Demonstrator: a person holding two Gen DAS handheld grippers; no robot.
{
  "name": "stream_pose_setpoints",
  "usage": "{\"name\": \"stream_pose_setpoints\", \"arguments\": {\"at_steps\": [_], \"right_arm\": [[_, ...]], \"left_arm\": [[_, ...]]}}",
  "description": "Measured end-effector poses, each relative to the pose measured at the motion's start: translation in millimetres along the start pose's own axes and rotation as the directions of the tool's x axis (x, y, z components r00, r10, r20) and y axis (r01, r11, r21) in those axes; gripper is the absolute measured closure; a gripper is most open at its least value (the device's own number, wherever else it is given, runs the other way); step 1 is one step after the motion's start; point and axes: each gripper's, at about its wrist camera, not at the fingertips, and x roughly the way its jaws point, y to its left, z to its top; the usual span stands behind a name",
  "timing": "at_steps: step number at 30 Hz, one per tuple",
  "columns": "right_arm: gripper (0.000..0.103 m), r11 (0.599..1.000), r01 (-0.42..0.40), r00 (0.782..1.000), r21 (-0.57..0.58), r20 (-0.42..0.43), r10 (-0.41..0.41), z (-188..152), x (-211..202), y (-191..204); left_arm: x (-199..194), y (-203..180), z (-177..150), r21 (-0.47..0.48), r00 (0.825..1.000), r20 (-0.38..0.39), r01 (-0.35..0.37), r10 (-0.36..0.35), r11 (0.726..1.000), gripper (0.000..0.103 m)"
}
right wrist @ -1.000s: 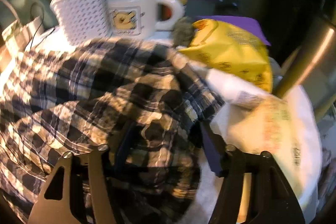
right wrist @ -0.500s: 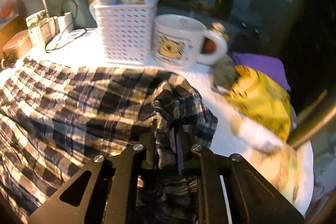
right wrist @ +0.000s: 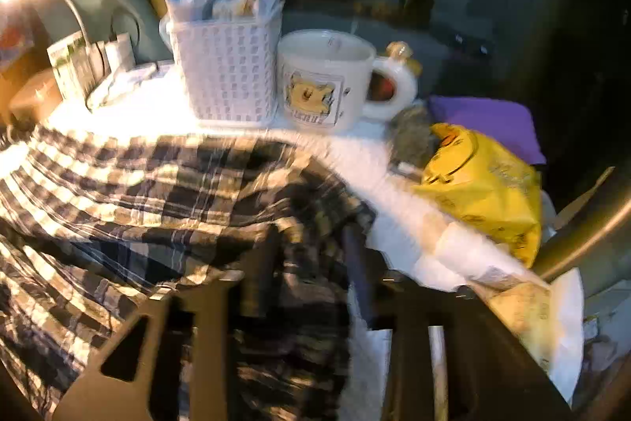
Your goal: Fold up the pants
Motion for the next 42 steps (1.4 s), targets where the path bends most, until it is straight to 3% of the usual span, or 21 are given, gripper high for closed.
{"name": "stream_pose_setpoints", "arguments": {"at_steps": [1,5,10,16,17,19,21,22,23,24,26,34,37,42], "right_arm": [[0.035,1.0,-0.008,1.0,0.015,0.027,0.008,3,-9,-4],[0.032,1.0,-0.007,0.997,0.028,0.077,0.005,20,-20,-9],[0.032,0.998,-0.026,0.999,0.056,0.035,0.024,30,12,-8],[0.032,0.995,-0.042,0.997,0.093,-0.053,0.047,26,59,-12],[0.032,0.995,-0.048,0.997,0.091,-0.061,0.054,27,64,-12],[0.032,0.994,-0.069,0.994,0.088,-0.076,0.075,27,74,-10],[0.035,0.993,-0.084,0.992,0.087,-0.091,0.092,28,82,-7],[0.047,0.992,-0.1,0.99,0.083,-0.095,0.108,27,85,-5],[0.057,0.99,-0.117,0.987,0.075,-0.098,0.124,28,87,-3],[0.073,0.989,-0.127,0.986,0.07,-0.098,0.134,30,89,-1],[0.094,0.988,-0.139,0.986,0.068,-0.078,0.144,36,90,2],[0.1,0.997,-0.075,0.997,0.021,0.011,0.075,76,84,14],[0.1,0.998,-0.063,0.998,0.007,0.014,0.063,83,93,20],[0.099,0.999,-0.033,0.999,-0.012,-0.031,0.033,83,108,26]], "left_arm": [[2,-4,10,0.011,1.0,0.003,0.018,-0.018,1.0,0.063],[24,-23,49,0.036,0.992,0.033,0.119,-0.12,0.992,0.033],[87,-45,72,0.073,0.996,-0.034,0.084,-0.082,0.994,0.031],[159,-50,79,0.161,0.987,-0.151,-0.03,0.054,0.986,0.031],[168,-47,79,0.155,0.982,-0.18,-0.025,0.053,0.988,0.031],[170,-49,80,0.188,0.986,-0.163,-0.008,0.039,0.982,0.031],[172,-53,81,0.215,0.987,-0.158,0.004,0.031,0.977,0.032],[174,-56,81,0.225,0.988,-0.154,0.018,0.017,0.974,0.036],[173,-58,81,0.24,0.99,-0.143,0.029,0.006,0.97,0.051],[174,-62,81,0.244,0.99,-0.141,0.041,-0.006,0.969,0.072],[175,-65,83,0.237,0.987,-0.152,0.078,-0.043,0.968,0.094],[163,-68,108,0.201,1.0,-0.002,-0.027,0.028,0.979,0.097],[168,-65,119,0.186,0.999,0.015,-0.046,0.044,0.982,0.096],[189,-54,118,0.144,0.994,-0.095,-0.038,0.052,0.989,0.09]]}}
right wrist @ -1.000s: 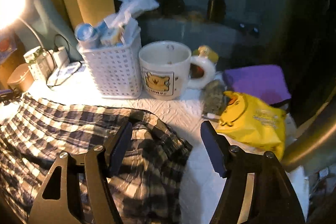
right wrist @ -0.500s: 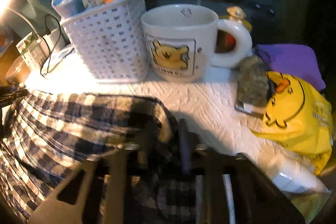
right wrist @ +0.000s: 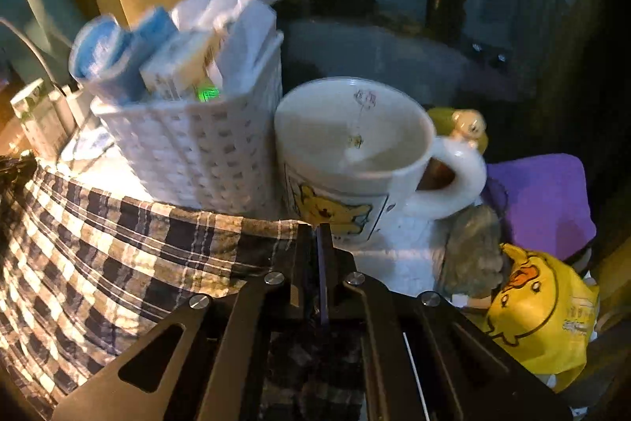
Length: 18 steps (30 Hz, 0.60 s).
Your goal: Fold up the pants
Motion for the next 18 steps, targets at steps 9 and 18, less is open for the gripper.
{"name": "stream_pose_setpoints", "arguments": {"at_steps": [9,18], "right_arm": [[0.024,1.0,-0.007,0.996,0.019,0.094,0.005,-6,-68,-11],[0.024,0.998,-0.042,0.991,-0.04,0.124,0.046,-77,-158,-1]], "left_arm": [[-93,18,-9,-0.087,0.985,0.175,0.03,-0.014,0.996,0.025],[-185,12,-87,-0.095,0.973,0.21,0.121,-0.099,0.988,0.021]]}}
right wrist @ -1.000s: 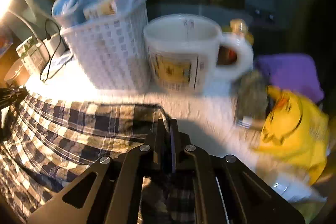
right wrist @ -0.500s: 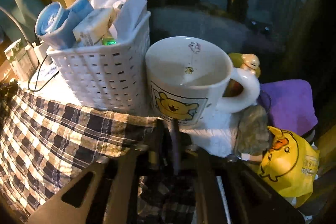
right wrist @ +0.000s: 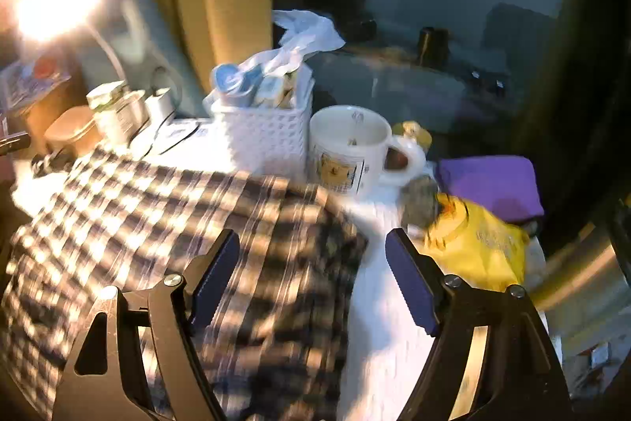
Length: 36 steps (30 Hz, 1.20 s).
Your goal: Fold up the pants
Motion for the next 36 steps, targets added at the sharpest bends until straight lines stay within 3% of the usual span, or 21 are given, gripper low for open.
{"name": "stream_pose_setpoints", "arguments": {"at_steps": [3,7,14,17,18,19,21,24,31,34,36], "right_arm": [[0.024,1.0,-0.014,1.0,0.011,-0.014,0.014,-29,-23,2],[0.035,0.999,-0.031,0.996,-0.02,-0.085,0.029,-78,-45,13],[0.039,0.995,-0.088,0.986,-0.046,-0.147,0.08,-121,-53,16],[0.04,0.994,-0.097,0.983,-0.041,-0.158,0.089,-128,-43,18],[0.046,0.994,-0.103,0.981,-0.037,-0.168,0.096,-131,-38,19],[0.063,0.993,-0.114,0.977,-0.039,-0.187,0.105,-136,-32,24],[0.078,0.994,-0.096,0.976,-0.052,-0.2,0.084,-142,-28,30],[0.09,0.996,-0.054,0.984,-0.065,-0.175,0.042,-142,-38,35],[0.094,0.995,0.049,0.996,-0.082,-0.072,-0.055,-134,-100,30],[0.094,0.993,0.075,0.995,-0.087,-0.058,-0.08,-138,-121,29],[0.094,0.993,0.082,0.995,-0.08,-0.056,-0.087,-145,-128,28]], "left_arm": [[-24,-6,-43,-0.012,0.999,-0.032,0.027,-0.027,1.0,0.021],[-49,-9,-105,-0.071,0.996,-0.072,0.056,-0.061,0.996,0.021],[-79,-19,-190,-0.12,0.989,-0.136,0.038,-0.054,0.992,0.021],[-82,-25,-207,-0.094,0.986,-0.165,0.01,-0.025,0.996,0.021],[-83,-27,-211,-0.093,0.984,-0.177,0.009,-0.025,0.996,0.021],[-84,-29,-217,-0.091,0.982,-0.19,-0.001,-0.017,0.996,0.021],[-89,-33,-222,-0.068,0.982,-0.188,-0.036,0.023,0.997,0.021],[-92,-44,-233,0.006,0.979,-0.183,-0.094,0.094,0.996,0.021],[-99,-52,-243,0.043,0.979,-0.187,-0.074,0.08,0.996,0.021],[-98,-62,-250,0.12,0.974,-0.179,-0.12,0.14,0.985,0.021],[-97,-67,-254,0.135,0.98,-0.148,-0.113,0.132,0.984,0.021]]}}
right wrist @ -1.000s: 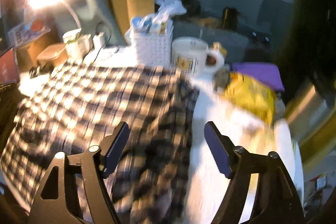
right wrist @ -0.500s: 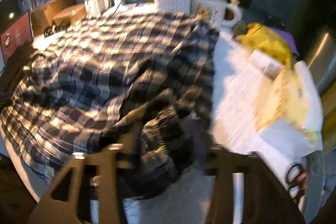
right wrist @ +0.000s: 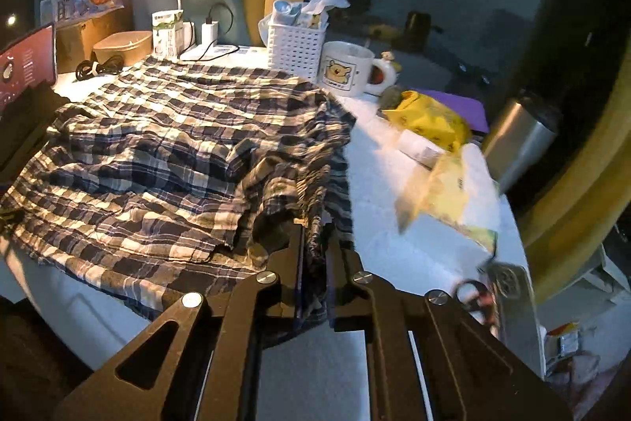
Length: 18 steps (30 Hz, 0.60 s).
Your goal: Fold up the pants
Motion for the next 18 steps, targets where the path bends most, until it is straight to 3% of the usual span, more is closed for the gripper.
{"name": "stream_pose_setpoints", "arguments": {"at_steps": [2,4,6,8,11,13,18], "right_arm": [[0.093,1.0,-0.001,1.0,0.021,-0.017,0.001,-12,3,-2],[0.093,0.997,-0.016,0.999,0.071,-0.029,0.018,-24,12,-8],[0.093,0.994,-0.035,0.999,0.104,-0.033,0.038,-32,18,-11],[0.092,0.992,-0.045,0.998,0.12,-0.032,0.049,-38,21,-12],[0.072,0.991,-0.058,0.998,0.118,-0.011,0.06,-45,13,-15],[0.048,0.99,-0.073,0.997,0.125,0.009,0.072,-50,4,-19],[0.046,0.976,-0.168,0.985,0.14,-0.006,0.17,-69,1,-22]], "left_arm": [[-1,-1,-1,-0.001,1.0,0.016,-0.003,0.003,1.0,0.022],[-4,-3,-3,0.009,0.999,0.04,0.012,-0.012,1.0,0.036],[-8,-6,-3,0.022,0.999,0.052,0.017,-0.018,1.0,0.074],[-10,-5,-1,0.01,0.998,0.037,0.042,-0.043,0.999,0.092],[-13,7,0,-0.066,0.99,0.001,0.14,-0.14,0.988,0.097],[-17,12,-2,-0.107,0.982,-0.007,0.185,-0.187,0.977,0.098],[-32,16,-7,-0.159,0.969,-0.012,0.24,-0.245,0.958,0.098]]}}
